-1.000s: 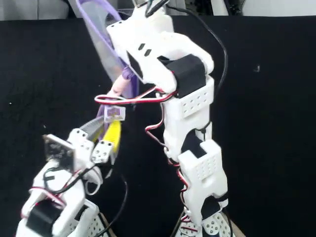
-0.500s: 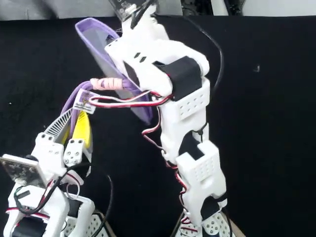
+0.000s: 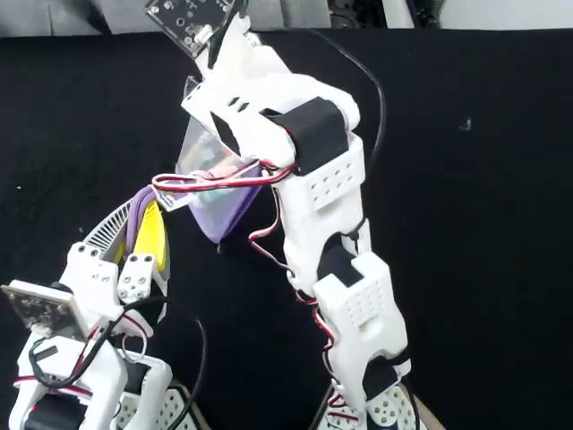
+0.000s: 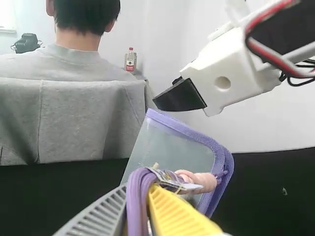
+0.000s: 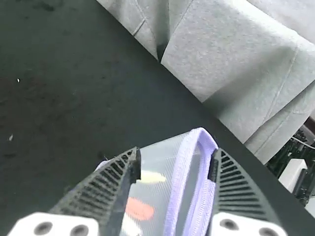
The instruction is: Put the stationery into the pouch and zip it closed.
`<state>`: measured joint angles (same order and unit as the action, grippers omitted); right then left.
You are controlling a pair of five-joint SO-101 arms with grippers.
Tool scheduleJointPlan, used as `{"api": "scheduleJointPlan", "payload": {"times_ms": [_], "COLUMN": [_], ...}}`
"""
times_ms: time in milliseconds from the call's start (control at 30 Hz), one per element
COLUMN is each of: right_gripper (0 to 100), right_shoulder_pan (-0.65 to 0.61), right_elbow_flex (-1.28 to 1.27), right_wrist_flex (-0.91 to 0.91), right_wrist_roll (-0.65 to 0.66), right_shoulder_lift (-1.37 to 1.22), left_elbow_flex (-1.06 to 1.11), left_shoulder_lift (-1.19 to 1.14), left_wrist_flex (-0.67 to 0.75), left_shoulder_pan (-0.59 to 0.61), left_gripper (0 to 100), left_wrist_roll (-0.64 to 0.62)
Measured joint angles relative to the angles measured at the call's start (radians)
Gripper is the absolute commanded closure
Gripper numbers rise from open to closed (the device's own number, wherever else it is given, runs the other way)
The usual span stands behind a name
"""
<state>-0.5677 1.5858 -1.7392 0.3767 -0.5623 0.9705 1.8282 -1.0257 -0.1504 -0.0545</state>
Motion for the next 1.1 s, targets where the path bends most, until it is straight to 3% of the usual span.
{"api": "scheduleJointPlan", "payload": {"times_ms": [200, 367, 500, 700, 900, 1100], "right_gripper": [76.1, 76.1, 76.2, 76.2, 76.2, 76.2], "right_shoulder_pan": [0.035, 0.16, 0.206, 0.169, 0.167, 0.166], "right_elbow_flex": [-0.002, -0.12, -0.334, -0.853, -1.475, -2.229], "right_wrist_flex": [0.0, 0.0, 0.0, 0.029, 0.397, 0.971], "right_wrist_roll": [0.012, -0.104, -0.187, -0.276, -0.295, -0.296], "right_shoulder_lift": [0.094, 0.272, 0.456, 0.818, 1.183, 1.53], "left_elbow_flex": [0.002, 0.002, 0.002, -0.003, -0.037, -0.037], "left_shoulder_lift": [0.0, 0.0, 0.0, 0.0, 0.0, 0.0], "left_wrist_flex": [0.0, 0.0, 0.021, 0.04, 0.052, 0.066], "left_shoulder_pan": [0.005, 0.008, 0.008, 0.008, 0.008, 0.008], "left_gripper": [97, 97, 97, 97, 97, 97], "left_wrist_roll": [0.0, 0.0, 0.0, -0.063, -0.072, -0.072]}}
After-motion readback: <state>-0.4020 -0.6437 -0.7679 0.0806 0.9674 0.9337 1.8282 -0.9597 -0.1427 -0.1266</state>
